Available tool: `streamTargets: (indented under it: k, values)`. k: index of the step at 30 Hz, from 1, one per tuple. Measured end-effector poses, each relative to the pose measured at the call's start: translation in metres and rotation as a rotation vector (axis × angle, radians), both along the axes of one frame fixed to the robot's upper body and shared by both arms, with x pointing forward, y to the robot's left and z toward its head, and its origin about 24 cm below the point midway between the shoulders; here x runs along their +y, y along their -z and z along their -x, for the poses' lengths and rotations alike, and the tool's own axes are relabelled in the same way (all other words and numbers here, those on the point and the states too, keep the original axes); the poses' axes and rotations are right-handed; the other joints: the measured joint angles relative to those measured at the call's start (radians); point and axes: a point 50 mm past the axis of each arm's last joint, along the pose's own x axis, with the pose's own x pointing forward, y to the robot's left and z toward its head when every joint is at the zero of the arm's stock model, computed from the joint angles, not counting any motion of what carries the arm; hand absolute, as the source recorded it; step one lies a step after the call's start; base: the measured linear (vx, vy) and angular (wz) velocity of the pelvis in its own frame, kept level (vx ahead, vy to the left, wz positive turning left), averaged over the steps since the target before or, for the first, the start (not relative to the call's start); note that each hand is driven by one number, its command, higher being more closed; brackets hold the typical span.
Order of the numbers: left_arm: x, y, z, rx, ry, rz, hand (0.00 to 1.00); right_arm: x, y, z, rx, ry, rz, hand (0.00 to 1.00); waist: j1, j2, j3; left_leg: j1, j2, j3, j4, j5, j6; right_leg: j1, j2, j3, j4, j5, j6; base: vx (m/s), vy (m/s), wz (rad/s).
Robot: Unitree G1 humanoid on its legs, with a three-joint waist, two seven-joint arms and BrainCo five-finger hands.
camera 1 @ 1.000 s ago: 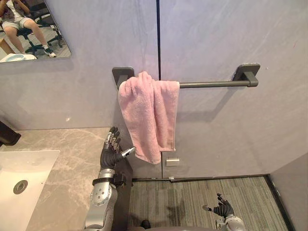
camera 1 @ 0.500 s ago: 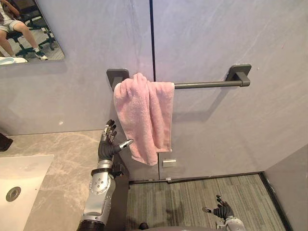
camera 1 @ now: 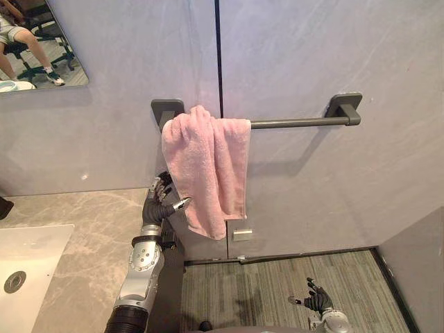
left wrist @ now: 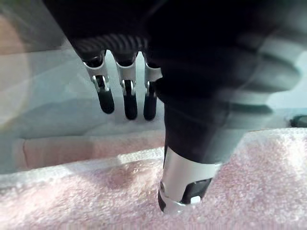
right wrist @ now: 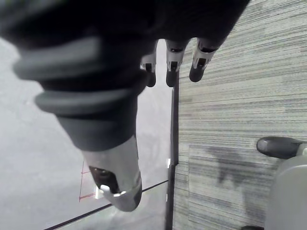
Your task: Organize washtable
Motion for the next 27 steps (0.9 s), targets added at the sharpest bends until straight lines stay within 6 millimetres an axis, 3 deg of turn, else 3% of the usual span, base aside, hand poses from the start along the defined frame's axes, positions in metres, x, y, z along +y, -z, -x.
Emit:
streamTargets:
  k: [12, 18, 27]
  values:
    - [-0.004, -0.01, -0.013, -0.031, 0.033, -0.035, 1.0, 0.0, -0.008, -0.012, -0.059, -0.008, 0.003, 0.0, -0.016, -0.003, 0.0, -0.014, 0.001, 0.019, 0.0, -0.002, -0.001, -0.015, 0.001, 0.017, -0.018, 0.013, 0.001, -0.01, -0.028, -0.06]
    - [-0.004, -0.01, -0.013, -0.033, 0.032, -0.038, 1.0, 0.001, -0.037, -0.044, -0.24, -0.057, 0.023, 0.0, -0.016, -0.003, -0.001, -0.016, 0.001, 0.023, 0.0, -0.002, -0.001, -0.018, 0.001, 0.025, -0.023, 0.02, 0.001, -0.03, -0.032, -0.03]
    - [-0.005, -0.019, -0.012, -0.073, 0.04, -0.036, 1.0, 0.007, -0.107, -0.087, -0.583, -0.212, 0.045, 0.0, -0.008, -0.009, -0.004, -0.04, 0.004, 0.044, 0.0, -0.002, -0.001, -0.057, 0.003, 0.056, -0.018, 0.03, 0.004, -0.02, -0.021, -0.08]
